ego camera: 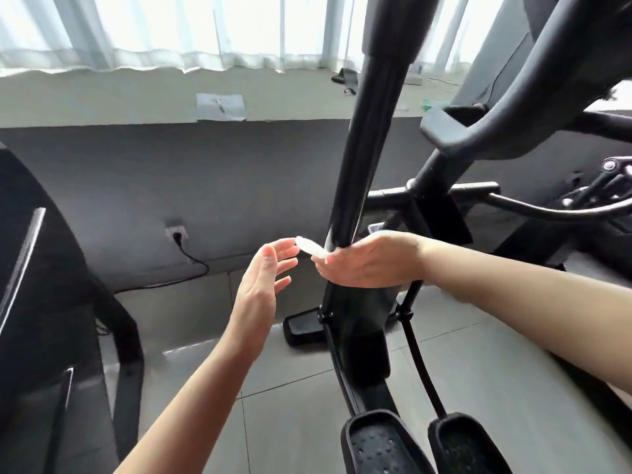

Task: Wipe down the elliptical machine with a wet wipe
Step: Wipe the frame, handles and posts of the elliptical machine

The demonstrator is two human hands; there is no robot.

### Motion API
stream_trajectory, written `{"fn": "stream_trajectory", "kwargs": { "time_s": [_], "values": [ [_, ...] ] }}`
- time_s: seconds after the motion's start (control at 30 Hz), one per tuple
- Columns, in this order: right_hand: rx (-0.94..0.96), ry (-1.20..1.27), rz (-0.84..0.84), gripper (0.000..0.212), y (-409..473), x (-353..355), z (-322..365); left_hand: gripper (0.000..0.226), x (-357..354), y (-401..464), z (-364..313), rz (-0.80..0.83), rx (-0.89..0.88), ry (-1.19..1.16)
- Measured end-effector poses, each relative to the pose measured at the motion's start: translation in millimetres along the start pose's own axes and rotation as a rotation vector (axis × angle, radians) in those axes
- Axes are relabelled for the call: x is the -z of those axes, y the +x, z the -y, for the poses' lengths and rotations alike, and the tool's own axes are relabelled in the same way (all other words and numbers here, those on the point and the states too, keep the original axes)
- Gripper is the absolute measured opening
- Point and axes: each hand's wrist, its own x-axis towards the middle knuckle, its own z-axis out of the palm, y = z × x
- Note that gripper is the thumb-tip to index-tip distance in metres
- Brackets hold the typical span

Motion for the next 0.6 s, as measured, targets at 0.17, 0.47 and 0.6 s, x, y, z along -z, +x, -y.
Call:
{"fn": "stream_trajectory", "kwargs": {
  "time_s": [0.17, 0.47, 0.6],
  "values": [
    [-0.663, 0.445, -0.198, 0.022, -14, -15, -90, 0.04, -8, 0, -7, -0.067, -0.013, 0.005],
    [-0.533, 0.39, -0.073, 0.024, -1, 9, -43, 0.043, -3, -17, 19, -0.167, 0.029, -0.076],
    [-0.199, 0.228, 0.256, 0.041, 21, 37, 23, 0.043, -4, -33, 48, -0.182, 0.072, -0.125]
  ]
}}
